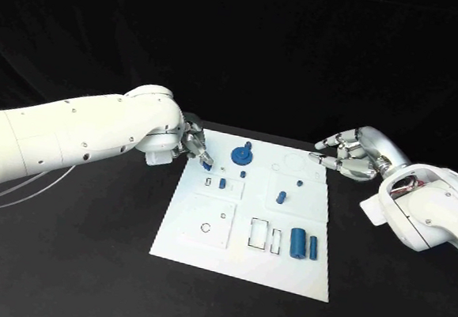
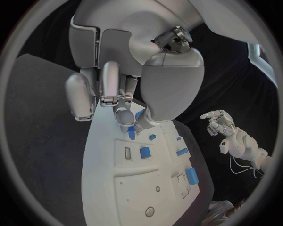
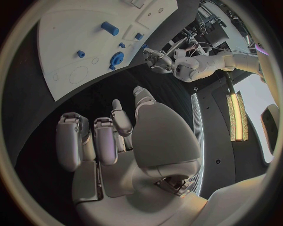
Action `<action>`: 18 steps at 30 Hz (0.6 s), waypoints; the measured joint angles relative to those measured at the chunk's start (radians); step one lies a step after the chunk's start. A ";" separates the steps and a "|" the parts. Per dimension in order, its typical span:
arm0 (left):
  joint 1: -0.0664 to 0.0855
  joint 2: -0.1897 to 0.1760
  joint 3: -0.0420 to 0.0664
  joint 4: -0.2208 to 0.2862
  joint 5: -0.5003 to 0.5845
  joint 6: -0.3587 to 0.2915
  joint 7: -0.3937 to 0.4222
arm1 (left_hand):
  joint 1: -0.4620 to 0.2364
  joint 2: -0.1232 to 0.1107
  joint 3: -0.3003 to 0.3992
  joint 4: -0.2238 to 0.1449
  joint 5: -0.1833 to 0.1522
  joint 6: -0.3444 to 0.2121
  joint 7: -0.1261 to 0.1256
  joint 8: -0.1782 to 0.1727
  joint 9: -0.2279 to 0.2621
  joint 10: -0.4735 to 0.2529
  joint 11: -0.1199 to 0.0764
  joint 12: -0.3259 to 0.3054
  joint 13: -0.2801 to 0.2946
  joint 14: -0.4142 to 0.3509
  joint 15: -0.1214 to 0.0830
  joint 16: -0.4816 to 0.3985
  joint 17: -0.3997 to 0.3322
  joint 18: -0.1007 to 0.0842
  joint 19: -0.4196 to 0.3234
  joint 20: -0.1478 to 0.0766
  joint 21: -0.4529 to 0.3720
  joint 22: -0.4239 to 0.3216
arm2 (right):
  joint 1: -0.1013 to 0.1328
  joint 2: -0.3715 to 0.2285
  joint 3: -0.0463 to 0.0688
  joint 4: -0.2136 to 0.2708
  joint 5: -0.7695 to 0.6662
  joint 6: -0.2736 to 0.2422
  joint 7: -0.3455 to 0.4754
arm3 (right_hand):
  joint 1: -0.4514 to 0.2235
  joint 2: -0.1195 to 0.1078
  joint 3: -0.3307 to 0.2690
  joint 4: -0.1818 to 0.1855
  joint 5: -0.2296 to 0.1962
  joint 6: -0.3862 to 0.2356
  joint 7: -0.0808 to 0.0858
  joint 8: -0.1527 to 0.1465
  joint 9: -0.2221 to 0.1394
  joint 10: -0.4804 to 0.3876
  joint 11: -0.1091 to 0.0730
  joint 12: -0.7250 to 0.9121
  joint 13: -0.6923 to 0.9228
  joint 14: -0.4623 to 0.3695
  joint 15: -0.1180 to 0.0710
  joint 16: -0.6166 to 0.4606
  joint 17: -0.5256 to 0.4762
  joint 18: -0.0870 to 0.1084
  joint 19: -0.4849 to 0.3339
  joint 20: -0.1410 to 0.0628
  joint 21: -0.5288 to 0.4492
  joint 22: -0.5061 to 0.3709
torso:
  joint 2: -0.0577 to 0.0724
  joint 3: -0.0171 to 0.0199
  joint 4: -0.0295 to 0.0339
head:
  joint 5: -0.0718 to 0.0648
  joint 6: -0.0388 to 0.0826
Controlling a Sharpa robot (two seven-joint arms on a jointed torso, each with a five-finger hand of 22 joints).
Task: Assemble the parts on the task board
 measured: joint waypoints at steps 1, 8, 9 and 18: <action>-0.004 -0.001 0.000 0.005 -0.003 -0.003 0.002 | 0.000 0.000 0.000 0.000 0.000 0.000 0.000 0.000 0.000 0.000 0.000 0.000 0.000 0.000 0.000 0.000 0.000 0.000 0.000 0.000 0.000 0.000 | 0.000 0.000 0.000 0.000 0.000 0.000 0.000 | 0.000 0.000 0.000 0.000 0.000 0.000 0.000 0.000 0.000 0.000 0.000 0.000 0.000 0.000 0.000 0.000 0.000 0.000 0.000 0.000 0.000 0.000 | 0.000 0.0001 0.0003 | 0.000 0.000; -0.014 -0.002 -0.005 0.023 -0.027 -0.024 0.014 | -0.009 -0.009 0.007 -0.007 0.000 0.001 -0.001 0.007 0.000 0.005 -0.005 0.000 0.001 0.004 -0.004 0.000 0.000 0.000 0.004 0.004 0.004 0.008 | -0.001 0.000 0.000 0.000 0.001 -0.001 0.001 | 0.000 0.000 -0.003 0.003 0.000 0.000 0.000 0.000 0.000 0.000 0.000 0.000 0.000 0.004 -0.004 -0.004 0.000 0.000 0.000 0.000 0.000 0.000 | 0.000 -0.0002 -0.0002 | 0.001 -0.004; -0.014 -0.002 -0.005 0.023 -0.028 -0.024 0.014 | -0.010 -0.010 0.008 -0.008 0.000 0.001 -0.001 0.007 0.001 0.005 -0.005 0.000 0.001 0.004 -0.004 0.000 0.000 0.000 0.004 0.004 0.004 0.008 | -0.001 0.000 0.000 0.000 0.001 -0.001 0.001 | 0.000 0.000 -0.003 0.003 0.000 0.000 0.000 0.000 0.000 0.000 0.000 0.000 0.000 0.004 -0.004 -0.004 0.000 0.000 0.000 0.000 0.000 0.000 | 0.000 -0.0001 -0.0006 | 0.002 -0.004; -0.021 -0.001 -0.010 0.033 -0.055 -0.037 0.021 | -0.013 -0.013 0.013 -0.013 0.000 0.002 -0.001 0.008 0.002 0.011 -0.007 0.004 0.006 0.004 -0.004 0.000 0.000 0.000 0.007 0.000 0.007 0.017 | -0.002 0.001 0.000 0.000 0.002 -0.002 0.003 | 0.000 0.000 -0.003 0.003 0.000 0.000 0.000 0.000 0.000 0.000 0.000 0.000 0.000 0.004 -0.004 -0.004 0.000 0.000 0.000 0.000 0.000 0.000 | 0.000 0.0000 -0.0008 | 0.003 -0.007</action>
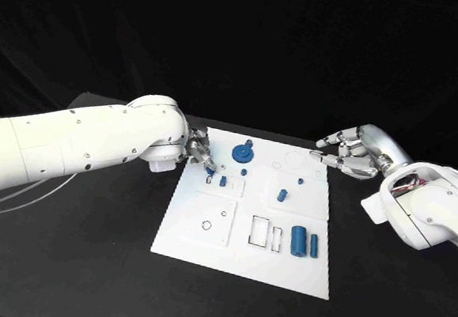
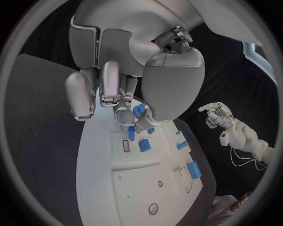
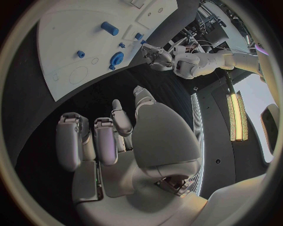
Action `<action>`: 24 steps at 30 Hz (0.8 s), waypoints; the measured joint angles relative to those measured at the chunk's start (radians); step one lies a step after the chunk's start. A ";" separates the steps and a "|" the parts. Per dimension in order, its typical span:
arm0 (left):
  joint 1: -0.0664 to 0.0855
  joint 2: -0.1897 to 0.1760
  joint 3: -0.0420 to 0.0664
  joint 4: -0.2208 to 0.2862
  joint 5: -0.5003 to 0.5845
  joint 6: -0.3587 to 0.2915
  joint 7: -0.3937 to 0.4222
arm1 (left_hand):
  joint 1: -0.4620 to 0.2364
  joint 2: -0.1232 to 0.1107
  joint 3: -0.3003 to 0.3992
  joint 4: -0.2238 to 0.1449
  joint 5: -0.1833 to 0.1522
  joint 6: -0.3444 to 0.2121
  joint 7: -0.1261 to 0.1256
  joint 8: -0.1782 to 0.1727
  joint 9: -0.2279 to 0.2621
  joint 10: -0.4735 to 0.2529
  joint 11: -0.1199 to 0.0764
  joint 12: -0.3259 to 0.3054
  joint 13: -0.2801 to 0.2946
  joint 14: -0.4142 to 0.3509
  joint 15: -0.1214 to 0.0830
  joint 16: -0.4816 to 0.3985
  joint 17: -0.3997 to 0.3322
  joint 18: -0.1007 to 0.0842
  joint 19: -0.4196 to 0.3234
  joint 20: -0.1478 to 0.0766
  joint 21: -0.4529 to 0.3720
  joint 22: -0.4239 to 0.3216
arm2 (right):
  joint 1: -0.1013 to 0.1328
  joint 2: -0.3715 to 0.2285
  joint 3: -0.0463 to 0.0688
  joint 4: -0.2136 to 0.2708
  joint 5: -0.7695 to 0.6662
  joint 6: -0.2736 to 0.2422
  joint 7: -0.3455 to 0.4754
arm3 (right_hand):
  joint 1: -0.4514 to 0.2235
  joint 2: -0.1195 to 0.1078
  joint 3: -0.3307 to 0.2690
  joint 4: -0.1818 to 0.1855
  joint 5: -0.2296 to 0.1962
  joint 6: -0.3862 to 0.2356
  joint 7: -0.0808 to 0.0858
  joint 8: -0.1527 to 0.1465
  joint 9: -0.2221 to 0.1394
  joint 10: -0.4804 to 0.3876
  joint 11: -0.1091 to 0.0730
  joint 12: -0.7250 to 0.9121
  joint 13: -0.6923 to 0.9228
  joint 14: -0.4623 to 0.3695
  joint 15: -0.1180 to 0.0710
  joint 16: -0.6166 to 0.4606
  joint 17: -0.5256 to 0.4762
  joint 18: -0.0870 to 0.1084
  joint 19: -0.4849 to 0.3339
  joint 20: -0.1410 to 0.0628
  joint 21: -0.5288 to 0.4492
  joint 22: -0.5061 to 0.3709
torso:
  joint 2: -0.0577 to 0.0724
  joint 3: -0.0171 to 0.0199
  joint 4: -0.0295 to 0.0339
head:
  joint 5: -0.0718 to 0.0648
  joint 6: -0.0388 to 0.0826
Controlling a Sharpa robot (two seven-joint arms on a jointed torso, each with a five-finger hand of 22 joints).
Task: Assemble the parts on the task board
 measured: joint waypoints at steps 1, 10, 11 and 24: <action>0.000 0.000 0.000 0.001 -0.002 0.000 0.000 | 0.000 0.000 0.000 0.000 0.000 0.000 0.000 0.000 0.000 0.000 0.000 0.000 0.000 0.000 0.000 0.000 0.000 0.000 0.000 0.000 0.000 0.000 | 0.000 0.000 0.000 0.000 0.000 0.000 0.000 | 0.000 0.000 0.000 0.000 0.000 0.000 0.000 0.000 0.000 0.000 0.000 0.000 0.000 0.000 0.000 0.000 0.000 0.000 0.000 0.000 0.000 0.000 | 0.000 0.0000 -0.0001 | 0.000 0.000; -0.009 0.001 -0.001 0.001 -0.022 -0.002 0.000 | -0.009 -0.009 0.012 -0.012 -0.001 0.003 -0.003 0.000 0.000 0.002 0.001 0.000 0.002 0.000 0.000 0.000 0.000 0.000 0.000 0.000 0.004 0.006 | -0.001 0.000 0.000 0.000 0.001 0.000 0.001 | 0.000 0.000 0.000 0.000 0.000 0.000 0.000 0.000 0.000 0.000 0.000 0.000 0.000 0.000 0.000 0.000 0.000 0.000 0.000 0.000 0.000 0.000 | 0.000 0.0007 -0.0005 | 0.002 -0.001; -0.013 0.001 -0.001 0.001 -0.024 -0.003 0.000 | -0.010 -0.010 0.013 -0.013 -0.001 0.003 -0.003 0.000 0.000 0.002 0.001 0.000 0.002 0.000 0.000 0.000 0.000 0.000 0.000 0.000 0.004 0.006 | -0.001 0.000 0.000 0.000 0.001 0.000 0.001 | 0.000 0.000 0.000 0.000 0.000 0.000 0.000 0.000 0.000 0.000 0.000 0.000 0.000 0.000 0.000 0.000 0.000 0.000 0.000 0.000 0.000 0.000 | 0.000 0.0007 -0.0004 | 0.002 -0.002; -0.031 -0.001 0.001 0.001 -0.043 -0.006 0.001 | -0.013 -0.013 0.022 -0.016 0.000 0.004 -0.004 0.003 0.000 0.006 -0.002 0.007 0.004 0.000 0.000 0.000 0.000 0.000 0.004 -0.004 0.008 0.009 | -0.001 -0.001 0.000 -0.001 0.002 0.000 0.002 | 0.000 0.000 0.000 0.000 0.000 0.000 0.000 0.000 0.000 0.000 0.000 0.000 0.000 0.000 0.000 0.000 0.000 0.000 0.000 0.000 0.000 0.000 | 0.000 0.0001 0.0001 | -0.001 -0.002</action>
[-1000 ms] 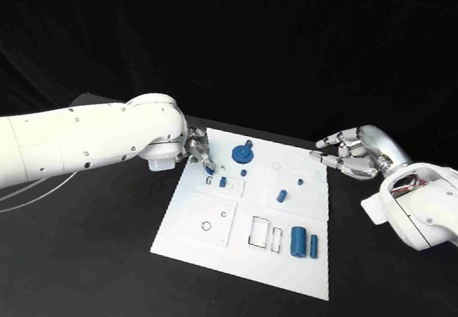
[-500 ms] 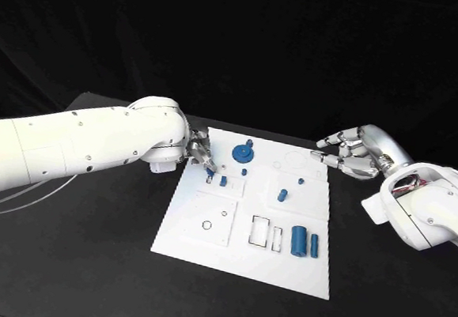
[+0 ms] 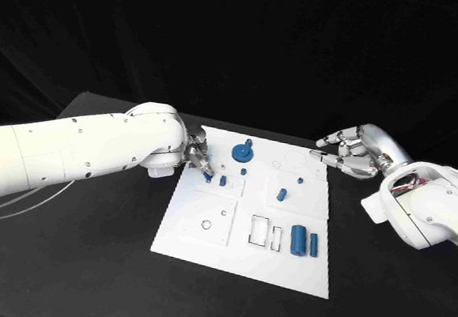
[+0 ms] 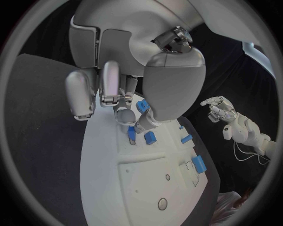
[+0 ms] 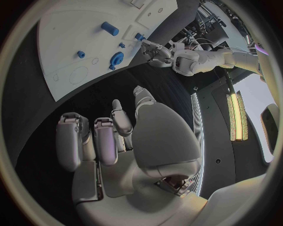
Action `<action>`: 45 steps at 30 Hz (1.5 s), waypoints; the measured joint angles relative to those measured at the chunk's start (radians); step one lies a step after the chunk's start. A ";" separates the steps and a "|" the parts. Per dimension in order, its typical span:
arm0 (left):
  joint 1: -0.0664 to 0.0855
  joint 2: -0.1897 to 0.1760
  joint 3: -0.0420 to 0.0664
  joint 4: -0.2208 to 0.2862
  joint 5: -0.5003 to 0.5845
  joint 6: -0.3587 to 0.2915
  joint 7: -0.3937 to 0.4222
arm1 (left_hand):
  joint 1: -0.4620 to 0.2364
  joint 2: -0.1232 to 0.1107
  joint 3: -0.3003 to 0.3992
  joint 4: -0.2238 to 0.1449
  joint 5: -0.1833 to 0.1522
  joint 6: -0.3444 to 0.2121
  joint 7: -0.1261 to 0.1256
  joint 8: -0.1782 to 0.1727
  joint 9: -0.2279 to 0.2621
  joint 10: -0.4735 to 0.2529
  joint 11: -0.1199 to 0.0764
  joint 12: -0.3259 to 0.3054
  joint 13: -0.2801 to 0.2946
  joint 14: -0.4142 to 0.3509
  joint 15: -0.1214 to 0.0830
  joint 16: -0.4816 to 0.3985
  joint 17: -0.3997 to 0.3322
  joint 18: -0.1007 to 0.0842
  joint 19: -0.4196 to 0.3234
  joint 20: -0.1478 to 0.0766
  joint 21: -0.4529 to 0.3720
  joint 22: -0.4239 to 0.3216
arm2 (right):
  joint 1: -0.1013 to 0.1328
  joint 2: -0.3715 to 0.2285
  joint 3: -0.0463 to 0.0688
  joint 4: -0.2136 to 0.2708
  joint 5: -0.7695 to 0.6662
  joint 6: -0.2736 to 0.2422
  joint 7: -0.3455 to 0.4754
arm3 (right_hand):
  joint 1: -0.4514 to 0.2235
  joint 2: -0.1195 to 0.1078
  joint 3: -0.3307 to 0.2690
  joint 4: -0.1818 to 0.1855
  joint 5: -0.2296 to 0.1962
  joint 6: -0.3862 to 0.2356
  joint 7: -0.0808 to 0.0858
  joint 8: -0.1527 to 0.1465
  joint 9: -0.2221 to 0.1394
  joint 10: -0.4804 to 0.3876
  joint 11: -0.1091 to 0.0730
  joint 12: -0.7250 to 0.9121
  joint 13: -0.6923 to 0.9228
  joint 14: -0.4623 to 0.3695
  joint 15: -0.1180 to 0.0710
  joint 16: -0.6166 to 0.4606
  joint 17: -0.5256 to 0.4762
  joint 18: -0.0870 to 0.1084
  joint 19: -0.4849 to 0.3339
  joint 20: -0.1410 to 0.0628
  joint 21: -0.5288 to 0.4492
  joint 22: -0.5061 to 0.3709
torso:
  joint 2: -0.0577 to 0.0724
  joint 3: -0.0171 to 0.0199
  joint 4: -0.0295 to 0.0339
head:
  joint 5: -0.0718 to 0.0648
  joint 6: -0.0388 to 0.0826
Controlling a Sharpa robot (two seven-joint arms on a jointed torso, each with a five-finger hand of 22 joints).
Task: Assemble the parts on the task board
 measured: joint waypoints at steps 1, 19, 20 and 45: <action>0.000 0.000 0.000 0.000 -0.001 0.000 0.000 | 0.000 0.000 0.000 0.000 0.000 0.000 0.000 0.000 0.000 0.000 0.000 0.000 0.002 0.000 0.000 0.000 0.000 0.000 0.000 0.000 0.000 0.000 | 0.000 0.000 0.000 0.000 0.000 0.000 0.000 | 0.000 0.000 0.000 0.000 0.000 0.000 0.000 0.000 0.000 0.000 0.000 0.000 0.000 0.000 0.000 0.000 0.000 0.000 0.000 0.000 0.000 0.000 | 0.000 0.0000 0.0000 | 0.001 0.000; -0.003 -0.008 0.000 0.016 -0.008 0.008 -0.001 | -0.001 -0.001 0.000 0.000 0.000 0.004 0.001 0.000 0.003 0.007 0.000 0.008 0.012 0.000 0.000 0.000 0.000 0.000 0.003 0.003 0.000 0.002 | 0.000 -0.001 0.000 -0.001 0.002 0.000 0.001 | 0.000 0.000 0.000 0.000 0.000 0.000 0.000 0.000 -0.001 0.000 0.000 0.000 0.000 0.000 0.000 0.000 0.000 0.000 0.000 0.000 0.000 0.001 | 0.000 0.0000 -0.0003 | 0.003 -0.004; -0.003 -0.009 0.000 0.017 -0.008 0.008 -0.002 | -0.001 -0.001 0.001 -0.001 0.000 0.005 0.002 0.000 0.003 0.007 0.000 0.008 0.012 0.000 0.000 0.000 0.000 0.000 0.004 0.004 0.000 0.002 | 0.000 -0.001 0.000 -0.001 0.002 0.000 0.001 | 0.000 0.000 0.000 0.000 0.000 0.000 0.000 0.000 -0.001 0.000 0.000 0.000 0.000 0.000 0.000 0.000 0.000 0.000 0.000 0.000 0.000 0.001 | 0.000 0.0000 0.0000 | 0.003 -0.004; -0.005 -0.011 0.001 0.021 -0.005 0.013 -0.019 | -0.033 -0.009 0.011 0.001 -0.002 0.016 -0.001 0.011 0.009 0.038 -0.007 0.055 0.059 0.000 -0.007 0.000 0.001 0.000 0.011 -0.004 0.015 0.024 | -0.001 -0.001 0.000 -0.002 0.002 0.000 0.002 | 0.000 0.000 0.000 0.000 0.006 0.000 0.000 0.001 -0.001 0.000 0.000 0.000 -0.001 0.000 0.000 0.000 0.001 0.000 0.000 0.000 -0.005 0.000 | 0.000 0.0002 -0.0011 | 0.009 -0.004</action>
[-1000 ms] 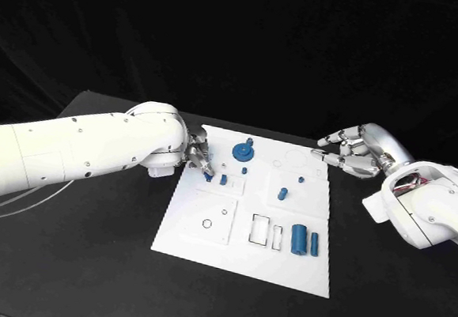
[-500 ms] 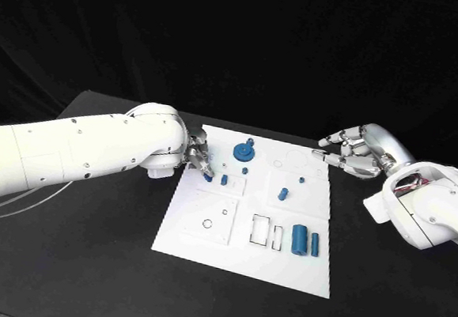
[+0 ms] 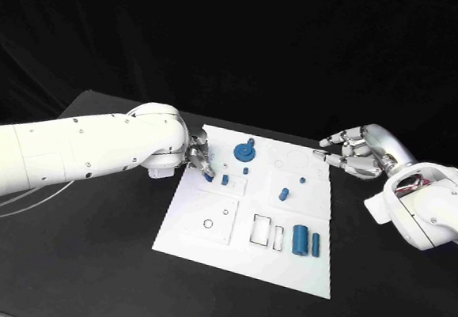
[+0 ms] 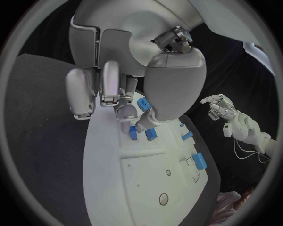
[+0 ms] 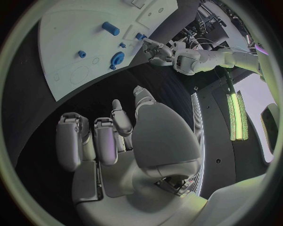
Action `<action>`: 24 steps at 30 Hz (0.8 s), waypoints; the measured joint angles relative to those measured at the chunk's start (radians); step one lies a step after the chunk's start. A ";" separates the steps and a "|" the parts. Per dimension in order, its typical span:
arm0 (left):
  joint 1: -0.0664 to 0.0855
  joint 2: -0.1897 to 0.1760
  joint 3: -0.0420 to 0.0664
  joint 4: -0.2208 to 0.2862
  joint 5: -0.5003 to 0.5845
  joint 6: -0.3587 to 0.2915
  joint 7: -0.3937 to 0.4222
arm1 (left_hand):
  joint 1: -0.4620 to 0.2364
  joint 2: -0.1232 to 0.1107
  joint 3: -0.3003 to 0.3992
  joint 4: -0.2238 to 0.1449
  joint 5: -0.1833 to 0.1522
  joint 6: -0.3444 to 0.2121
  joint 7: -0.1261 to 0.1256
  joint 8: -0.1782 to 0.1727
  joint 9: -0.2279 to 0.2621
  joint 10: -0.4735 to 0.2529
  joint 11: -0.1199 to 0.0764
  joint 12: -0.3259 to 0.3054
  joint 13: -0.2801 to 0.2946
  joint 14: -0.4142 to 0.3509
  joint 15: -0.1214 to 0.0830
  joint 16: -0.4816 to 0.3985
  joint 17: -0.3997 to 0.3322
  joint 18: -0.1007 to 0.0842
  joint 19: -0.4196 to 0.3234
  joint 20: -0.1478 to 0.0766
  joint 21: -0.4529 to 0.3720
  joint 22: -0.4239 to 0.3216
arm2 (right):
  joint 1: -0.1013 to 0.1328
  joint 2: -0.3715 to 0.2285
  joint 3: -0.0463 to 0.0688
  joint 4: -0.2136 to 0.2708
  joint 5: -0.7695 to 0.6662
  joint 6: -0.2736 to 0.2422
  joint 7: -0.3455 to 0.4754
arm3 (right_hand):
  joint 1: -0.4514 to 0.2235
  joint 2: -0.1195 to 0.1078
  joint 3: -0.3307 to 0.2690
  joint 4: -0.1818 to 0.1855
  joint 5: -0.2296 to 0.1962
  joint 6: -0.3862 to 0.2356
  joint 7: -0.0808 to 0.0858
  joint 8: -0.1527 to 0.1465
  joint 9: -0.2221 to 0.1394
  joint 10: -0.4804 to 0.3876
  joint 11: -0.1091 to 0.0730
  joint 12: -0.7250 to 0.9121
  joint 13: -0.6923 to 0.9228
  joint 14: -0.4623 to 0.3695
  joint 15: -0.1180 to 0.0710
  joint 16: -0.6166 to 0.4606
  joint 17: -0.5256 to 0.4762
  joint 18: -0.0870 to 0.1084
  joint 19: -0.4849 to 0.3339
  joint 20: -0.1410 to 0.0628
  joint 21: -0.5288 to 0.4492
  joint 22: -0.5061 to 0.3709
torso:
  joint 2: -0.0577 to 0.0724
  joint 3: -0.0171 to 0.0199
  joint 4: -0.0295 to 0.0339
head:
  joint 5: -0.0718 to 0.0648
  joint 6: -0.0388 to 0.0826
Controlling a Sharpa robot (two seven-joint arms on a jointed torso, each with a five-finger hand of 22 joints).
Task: Assemble the parts on the task board
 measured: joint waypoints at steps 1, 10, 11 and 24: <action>0.000 0.000 0.000 0.000 0.000 0.001 -0.001 | -0.002 0.001 0.000 0.000 0.000 0.002 0.002 0.002 0.000 0.003 0.001 0.001 0.004 0.000 0.000 0.000 0.000 0.000 0.000 0.000 0.000 0.001 | 0.000 0.000 0.000 0.000 0.000 0.000 0.000 | 0.000 0.000 0.000 0.000 0.000 0.000 0.000 0.003 0.000 0.000 0.000 0.000 -0.001 0.000 0.000 0.000 0.000 0.000 0.000 0.000 0.000 0.000 | 0.000 0.0003 0.0000 | 0.000 0.000; 0.000 0.005 0.001 -0.002 0.003 0.009 -0.009 | -0.043 -0.013 -0.019 0.018 -0.001 0.031 -0.017 0.014 0.003 0.023 -0.009 0.023 0.030 -0.004 -0.004 0.000 0.000 0.000 0.004 -0.004 0.000 0.004 | 0.000 -0.003 0.000 0.000 0.000 0.000 0.000 | 0.000 0.000 0.000 0.000 0.000 0.000 0.000 0.003 0.000 0.000 0.000 0.000 -0.001 0.000 0.000 0.000 0.000 0.000 0.000 0.000 0.000 0.000 | 0.001 0.0007 -0.0005 | 0.000 0.000; 0.000 0.005 0.000 -0.002 0.003 0.010 -0.009 | -0.047 -0.016 -0.020 0.019 -0.001 0.038 -0.023 0.014 0.002 0.025 -0.010 0.023 0.031 -0.004 -0.004 0.000 0.000 0.000 0.004 -0.004 0.000 0.004 | 0.000 -0.004 0.000 0.000 0.000 0.000 0.000 | 0.000 0.000 0.000 0.000 0.000 0.000 0.000 0.003 0.000 0.000 0.000 0.000 -0.001 0.000 0.000 0.000 0.000 0.000 0.000 0.000 0.000 0.000 | 0.001 0.0007 -0.0005 | 0.000 -0.001; -0.001 0.012 0.000 -0.011 0.006 0.018 -0.015 | -0.063 -0.016 -0.027 0.026 0.002 0.062 -0.044 0.016 0.000 0.031 -0.012 0.023 0.033 0.000 -0.007 0.000 0.000 0.000 0.003 -0.004 0.004 0.005 | 0.000 -0.003 0.000 0.000 0.000 0.000 0.000 | 0.000 0.000 0.000 0.000 0.000 0.000 0.000 0.003 0.000 0.000 0.000 0.000 -0.001 0.000 0.000 0.000 0.000 0.000 0.000 0.000 0.000 0.000 | 0.001 0.0004 -0.0001 | -0.003 -0.001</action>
